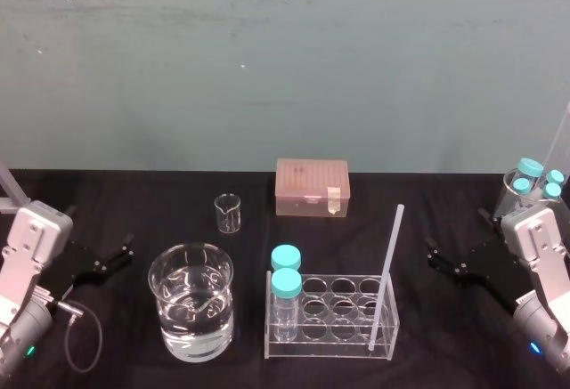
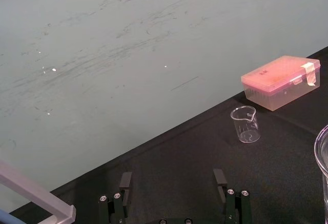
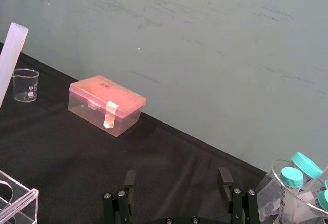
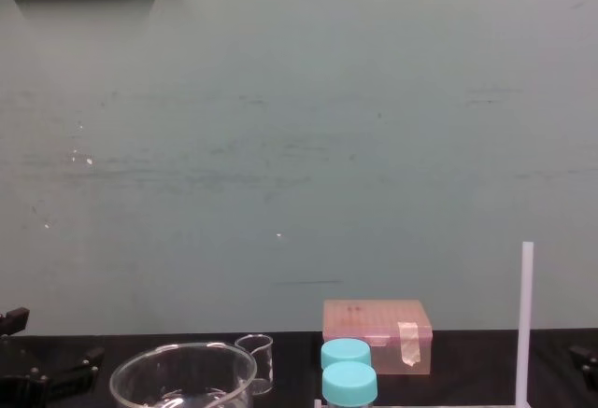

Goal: Pick up the stirring rod with one hand, then place it down.

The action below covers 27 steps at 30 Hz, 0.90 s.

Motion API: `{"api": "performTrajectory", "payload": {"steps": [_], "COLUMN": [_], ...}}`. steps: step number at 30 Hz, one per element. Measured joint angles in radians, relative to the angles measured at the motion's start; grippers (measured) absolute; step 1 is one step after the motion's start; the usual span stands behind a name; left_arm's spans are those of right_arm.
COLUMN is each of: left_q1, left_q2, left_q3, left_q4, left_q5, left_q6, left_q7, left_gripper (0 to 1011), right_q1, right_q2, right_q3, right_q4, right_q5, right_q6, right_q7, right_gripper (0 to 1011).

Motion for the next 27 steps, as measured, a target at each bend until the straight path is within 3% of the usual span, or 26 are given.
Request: {"api": "performTrajectory", "payload": {"steps": [17,20,27], "left_q1": [0.000,0.000,0.000], "left_q2": [0.000,0.000,0.000], "left_q3": [0.000,0.000,0.000], "left_q4": [0.000,0.000,0.000], "left_q5": [0.000,0.000,0.000], "left_q6": [0.000,0.000,0.000], "left_q7": [0.000,0.000,0.000], "left_gripper": [1005,1005,1005], "right_q1": [0.000,0.002,0.000], "right_q2": [-0.001,-0.011,-0.052], "right_q3": [0.003,0.038,0.150], "right_q4": [0.001,0.005,-0.028], "right_q5": [0.005,0.063,0.316], "right_q6": [-0.001,-0.002,0.096], "right_q7": [0.003,0.042,0.174], "right_gripper": [1003,1003,1003]}}
